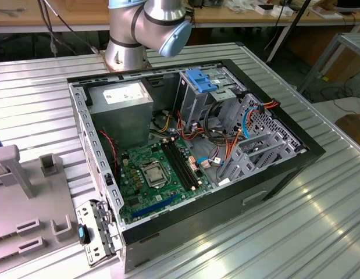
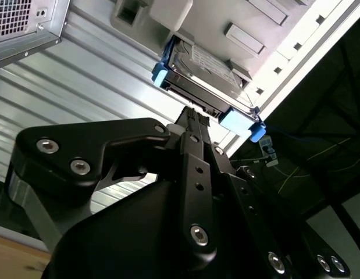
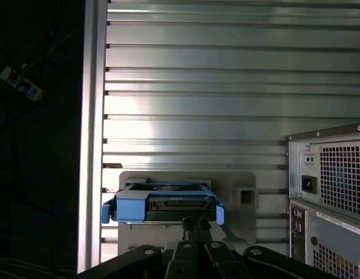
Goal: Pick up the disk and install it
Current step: 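Reach for the disk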
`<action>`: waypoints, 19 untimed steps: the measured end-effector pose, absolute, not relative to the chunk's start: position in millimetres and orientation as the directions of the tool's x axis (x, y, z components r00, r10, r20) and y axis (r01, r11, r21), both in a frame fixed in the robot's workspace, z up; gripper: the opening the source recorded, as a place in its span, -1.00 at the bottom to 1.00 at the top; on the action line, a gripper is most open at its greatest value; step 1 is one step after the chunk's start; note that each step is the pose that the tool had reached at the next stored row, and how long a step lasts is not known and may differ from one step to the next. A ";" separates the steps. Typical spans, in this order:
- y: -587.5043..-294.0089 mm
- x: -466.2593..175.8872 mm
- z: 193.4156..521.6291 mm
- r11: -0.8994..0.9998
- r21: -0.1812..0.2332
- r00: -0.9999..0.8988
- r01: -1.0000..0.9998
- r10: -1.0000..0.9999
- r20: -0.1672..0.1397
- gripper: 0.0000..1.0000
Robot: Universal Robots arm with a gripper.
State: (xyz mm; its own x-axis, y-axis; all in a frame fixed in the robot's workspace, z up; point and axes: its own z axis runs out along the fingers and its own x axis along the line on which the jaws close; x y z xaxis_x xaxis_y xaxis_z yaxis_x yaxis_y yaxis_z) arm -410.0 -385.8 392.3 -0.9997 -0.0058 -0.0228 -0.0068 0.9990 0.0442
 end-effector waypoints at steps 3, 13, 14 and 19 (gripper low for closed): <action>-385.7 -421.9 392.2 0.999 0.044 -1.000 -0.011 -0.010 -0.023 -0.79; -385.8 -450.9 392.2 0.999 0.044 -0.999 -0.025 -0.024 -0.023 -0.79; -385.8 -450.9 392.3 0.999 0.044 -0.999 -0.026 -0.025 -0.023 -0.79; -385.8 -451.0 392.3 0.999 0.044 -0.999 -0.027 -0.026 -0.023 -0.79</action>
